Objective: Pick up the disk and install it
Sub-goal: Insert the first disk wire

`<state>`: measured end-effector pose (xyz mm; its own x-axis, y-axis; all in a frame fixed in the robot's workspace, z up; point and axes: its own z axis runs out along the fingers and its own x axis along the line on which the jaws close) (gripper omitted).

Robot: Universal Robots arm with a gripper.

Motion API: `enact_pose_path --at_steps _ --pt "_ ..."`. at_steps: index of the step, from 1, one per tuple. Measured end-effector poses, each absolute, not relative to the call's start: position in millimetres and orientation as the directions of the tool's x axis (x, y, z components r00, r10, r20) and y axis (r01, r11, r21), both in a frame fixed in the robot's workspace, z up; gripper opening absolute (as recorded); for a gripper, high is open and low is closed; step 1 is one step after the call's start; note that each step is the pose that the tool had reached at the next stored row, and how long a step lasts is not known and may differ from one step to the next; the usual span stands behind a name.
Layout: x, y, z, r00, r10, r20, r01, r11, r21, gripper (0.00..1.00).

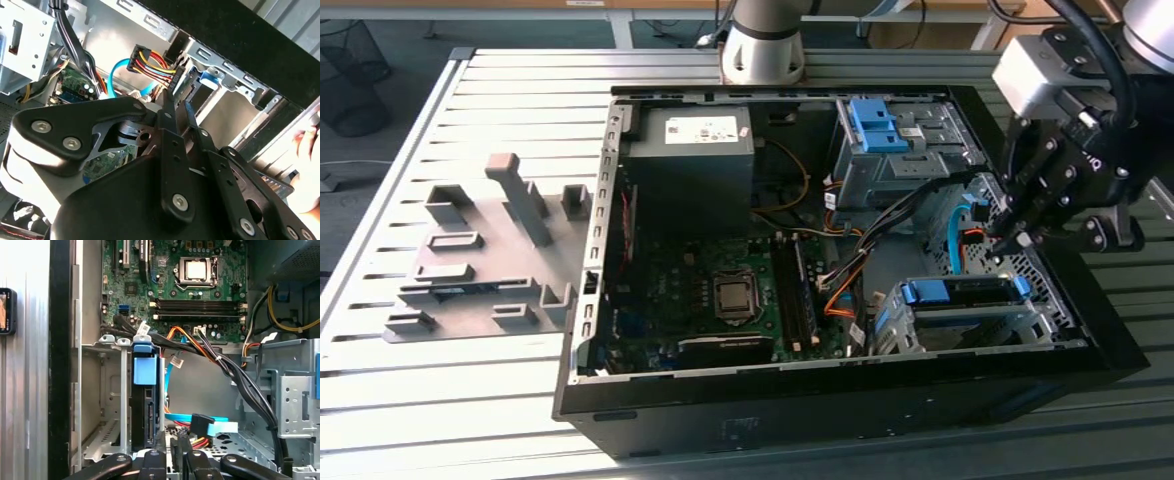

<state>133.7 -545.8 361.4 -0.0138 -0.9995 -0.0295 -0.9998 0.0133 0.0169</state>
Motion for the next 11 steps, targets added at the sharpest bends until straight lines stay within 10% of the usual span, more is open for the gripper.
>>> enact_pose_path --at_steps 11 --pt "135.9 -537.8 352.0 -0.001 -1.0 -0.012 -1.0 0.001 0.017 0.24"
